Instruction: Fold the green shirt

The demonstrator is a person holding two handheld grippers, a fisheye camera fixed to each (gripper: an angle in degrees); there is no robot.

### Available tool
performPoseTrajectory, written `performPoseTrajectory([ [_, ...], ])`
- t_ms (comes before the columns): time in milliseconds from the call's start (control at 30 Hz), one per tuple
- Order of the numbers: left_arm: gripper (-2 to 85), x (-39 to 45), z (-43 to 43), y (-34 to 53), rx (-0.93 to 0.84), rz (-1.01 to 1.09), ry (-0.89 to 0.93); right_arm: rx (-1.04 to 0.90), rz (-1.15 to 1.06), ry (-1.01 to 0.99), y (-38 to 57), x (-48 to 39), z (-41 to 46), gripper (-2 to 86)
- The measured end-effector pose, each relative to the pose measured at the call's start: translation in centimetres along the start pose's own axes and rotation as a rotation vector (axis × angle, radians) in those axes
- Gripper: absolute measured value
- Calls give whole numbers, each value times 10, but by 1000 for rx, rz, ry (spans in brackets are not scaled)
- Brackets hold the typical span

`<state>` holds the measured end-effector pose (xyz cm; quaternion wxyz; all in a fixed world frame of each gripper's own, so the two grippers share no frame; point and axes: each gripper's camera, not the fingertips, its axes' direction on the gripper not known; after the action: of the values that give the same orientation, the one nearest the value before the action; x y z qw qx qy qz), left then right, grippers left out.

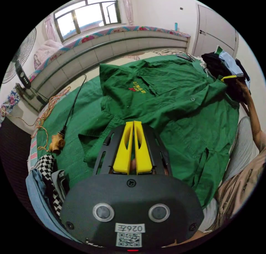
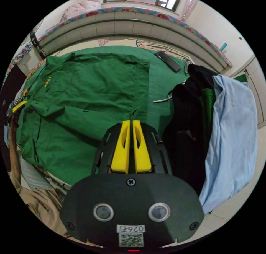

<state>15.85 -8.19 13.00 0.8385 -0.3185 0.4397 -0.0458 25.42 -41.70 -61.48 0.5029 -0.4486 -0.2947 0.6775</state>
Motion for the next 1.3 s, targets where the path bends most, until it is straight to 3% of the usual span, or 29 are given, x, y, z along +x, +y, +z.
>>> performPoseTrajectory([
  [167,-8,-5,-1,7,139,-105,-177,198,15,57,-22,7,14,0],
  [233,-8,-13,10,16,167,-194,-232,171,33,45,-37,15,36,16],
  [300,-4,-18,18,17,81,-226,-201,101,87,77,-47,25,58,23],
  [400,42,-17,4,17,168,-229,-133,78,112,62,-50,38,69,37],
  [533,129,-12,-2,12,272,-180,10,202,179,-165,-48,61,64,57],
  [733,108,5,40,6,100,-87,153,82,217,-325,-64,77,114,87],
  [933,25,79,55,-2,-11,259,-51,20,185,-268,-72,74,143,56],
  [1067,3,102,46,-6,-103,346,-105,-13,167,-146,-71,71,148,-3],
  [1300,-5,100,-25,5,119,254,-60,122,212,-196,-51,85,127,-13],
])
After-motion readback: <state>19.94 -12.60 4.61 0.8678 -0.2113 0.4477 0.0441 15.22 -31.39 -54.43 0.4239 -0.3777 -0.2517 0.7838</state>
